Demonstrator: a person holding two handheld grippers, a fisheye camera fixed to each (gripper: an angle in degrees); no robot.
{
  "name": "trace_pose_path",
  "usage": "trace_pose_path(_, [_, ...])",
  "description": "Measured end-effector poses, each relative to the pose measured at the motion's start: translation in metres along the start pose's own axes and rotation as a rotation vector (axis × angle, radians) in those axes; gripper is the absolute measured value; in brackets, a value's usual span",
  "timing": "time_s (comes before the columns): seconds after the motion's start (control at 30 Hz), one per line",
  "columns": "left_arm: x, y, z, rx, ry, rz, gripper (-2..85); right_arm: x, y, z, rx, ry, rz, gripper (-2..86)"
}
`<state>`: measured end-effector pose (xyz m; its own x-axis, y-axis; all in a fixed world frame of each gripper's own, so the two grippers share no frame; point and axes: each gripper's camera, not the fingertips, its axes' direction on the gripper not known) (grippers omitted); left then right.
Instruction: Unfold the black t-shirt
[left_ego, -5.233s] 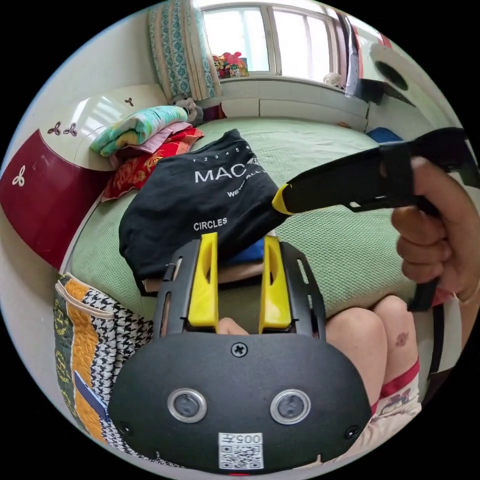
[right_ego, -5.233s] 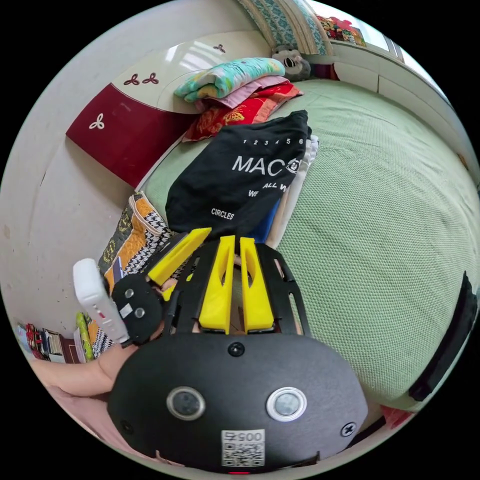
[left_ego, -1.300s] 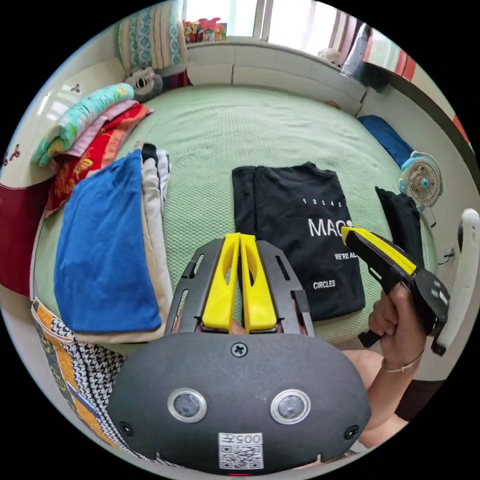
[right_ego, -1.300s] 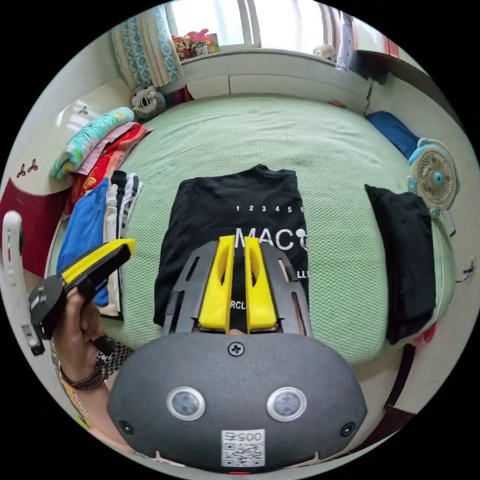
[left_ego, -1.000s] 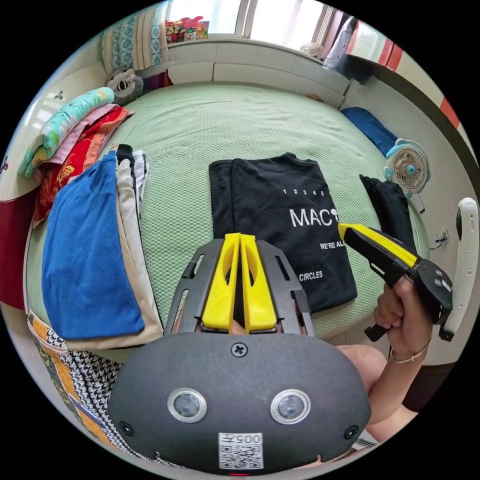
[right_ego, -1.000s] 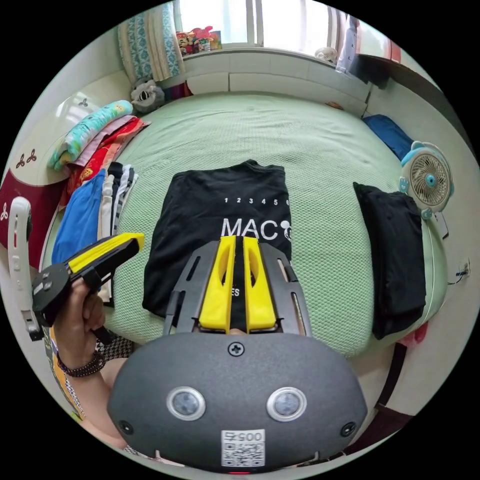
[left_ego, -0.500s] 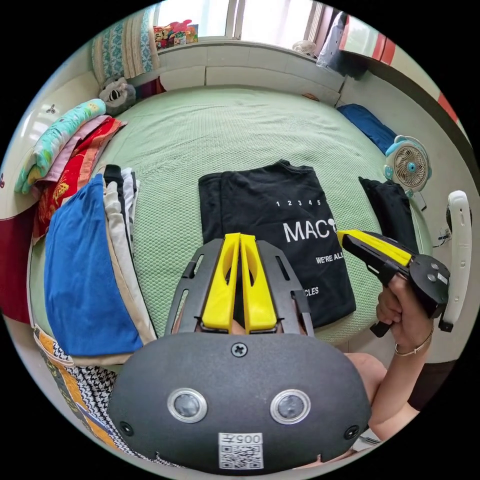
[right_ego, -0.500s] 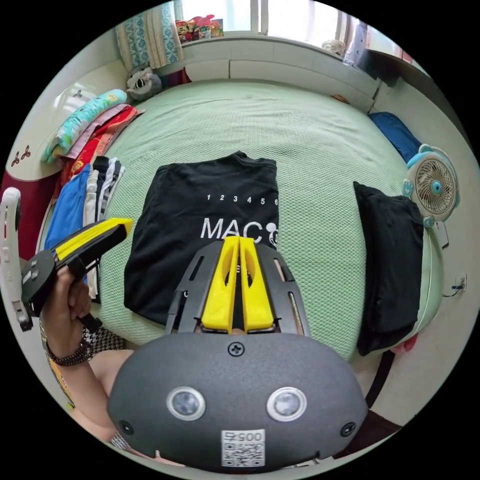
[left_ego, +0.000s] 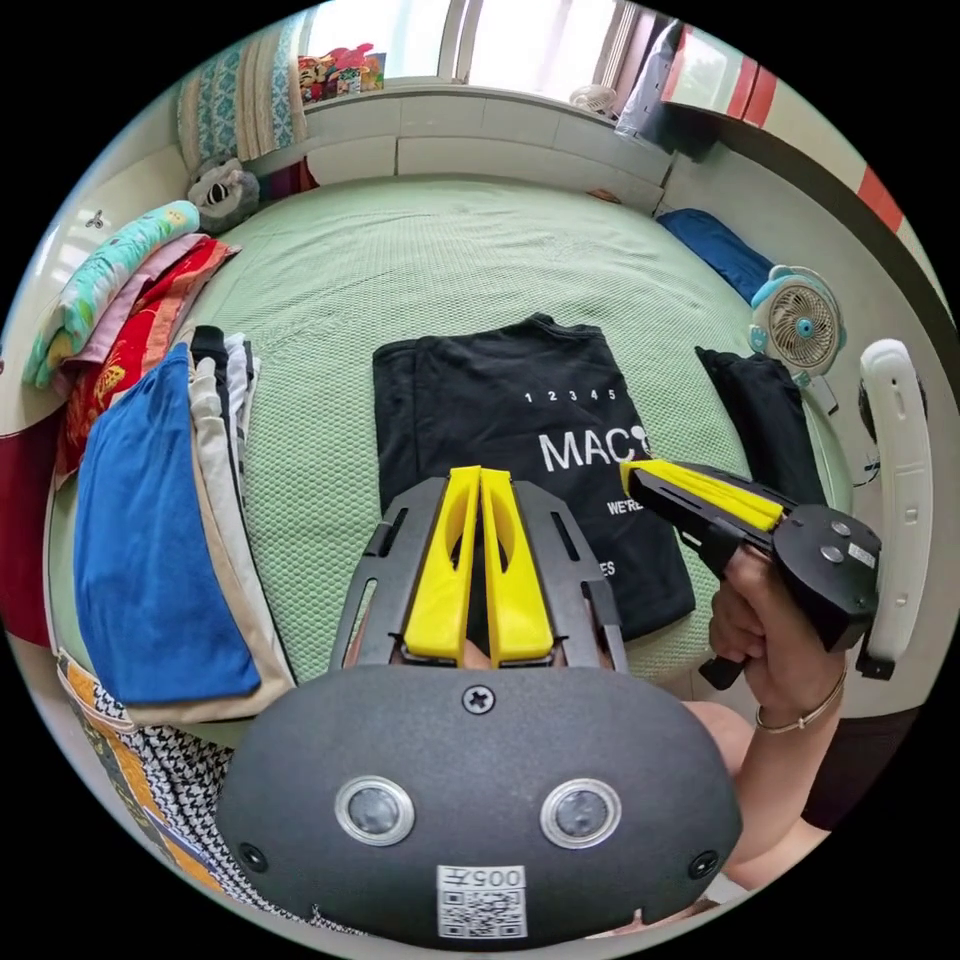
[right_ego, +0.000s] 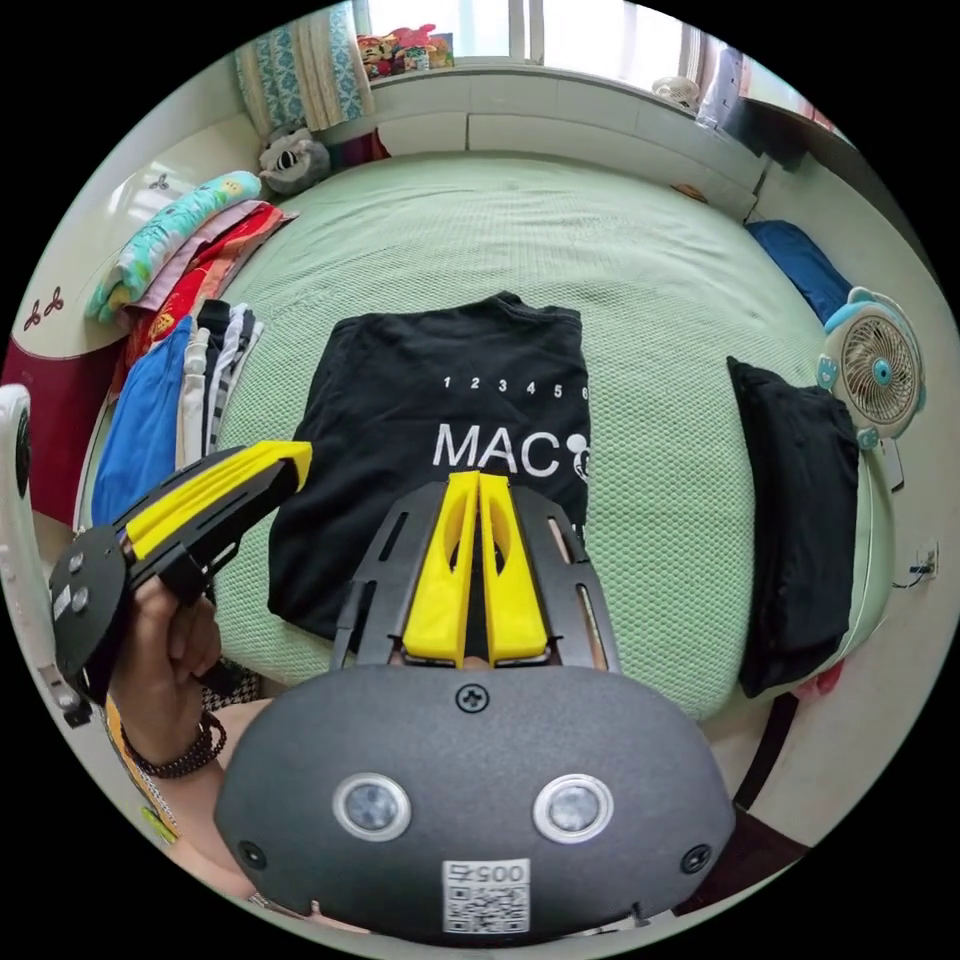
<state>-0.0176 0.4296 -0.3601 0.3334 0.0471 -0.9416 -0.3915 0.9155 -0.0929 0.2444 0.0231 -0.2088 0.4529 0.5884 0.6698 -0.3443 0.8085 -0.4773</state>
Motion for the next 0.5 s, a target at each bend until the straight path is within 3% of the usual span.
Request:
trace_pose_path(0.23, [0.003,-0.003,0.043,-0.018,0.033,-0.114,-0.6,0.001,0.001,0.006,0.205,-0.111,0.144,-1.0])
trace_pose_path(0.5, [0.020,0.001,0.098,-0.102,-0.063,-0.060,-0.3,-0.009,-0.001,0.065,0.010,-0.048,0.194,-1.0])
